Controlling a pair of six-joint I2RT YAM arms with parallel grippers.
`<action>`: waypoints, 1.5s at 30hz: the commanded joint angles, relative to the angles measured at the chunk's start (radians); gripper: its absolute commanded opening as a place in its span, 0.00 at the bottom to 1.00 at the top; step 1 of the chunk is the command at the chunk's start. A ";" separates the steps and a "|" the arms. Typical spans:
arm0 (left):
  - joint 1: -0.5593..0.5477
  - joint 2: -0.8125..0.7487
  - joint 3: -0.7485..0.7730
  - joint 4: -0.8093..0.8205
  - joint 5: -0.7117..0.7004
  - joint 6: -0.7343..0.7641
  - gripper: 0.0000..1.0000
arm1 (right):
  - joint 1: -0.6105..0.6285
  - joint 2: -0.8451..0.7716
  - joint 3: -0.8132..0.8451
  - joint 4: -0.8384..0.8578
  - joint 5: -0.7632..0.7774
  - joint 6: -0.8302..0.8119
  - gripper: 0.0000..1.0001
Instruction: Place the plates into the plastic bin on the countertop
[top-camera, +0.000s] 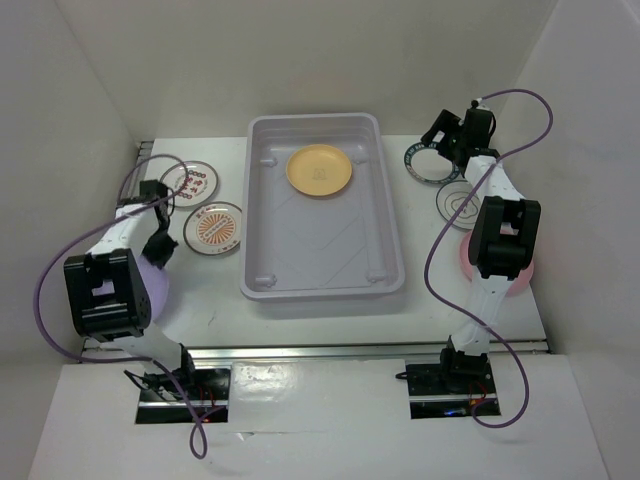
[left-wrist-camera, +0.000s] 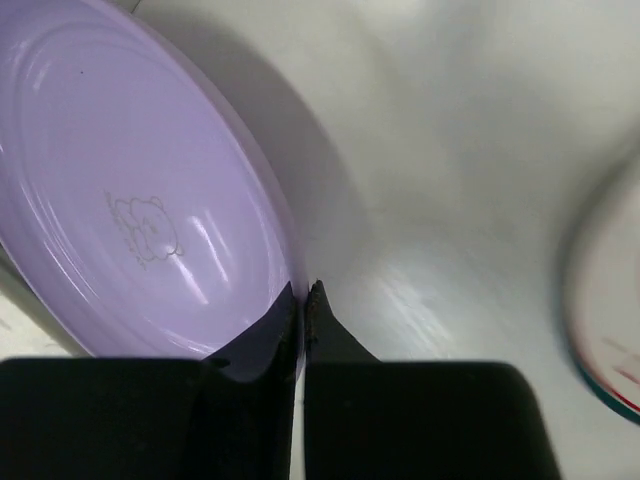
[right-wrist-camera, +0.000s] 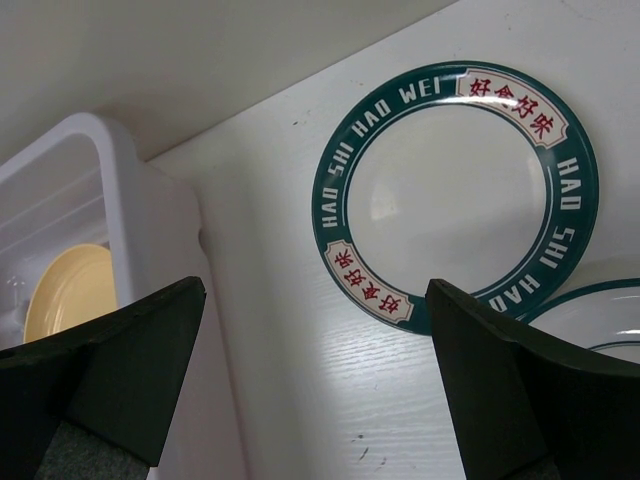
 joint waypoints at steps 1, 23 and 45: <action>-0.082 -0.089 0.165 -0.035 0.063 0.071 0.00 | -0.006 -0.025 0.038 0.034 0.015 0.005 1.00; -0.610 0.589 1.342 0.182 0.204 0.565 0.00 | -0.006 -0.012 0.144 -0.048 0.228 0.046 1.00; -0.772 0.779 1.316 0.493 0.332 0.640 0.00 | -0.006 -0.040 0.153 -0.092 0.268 -0.006 1.00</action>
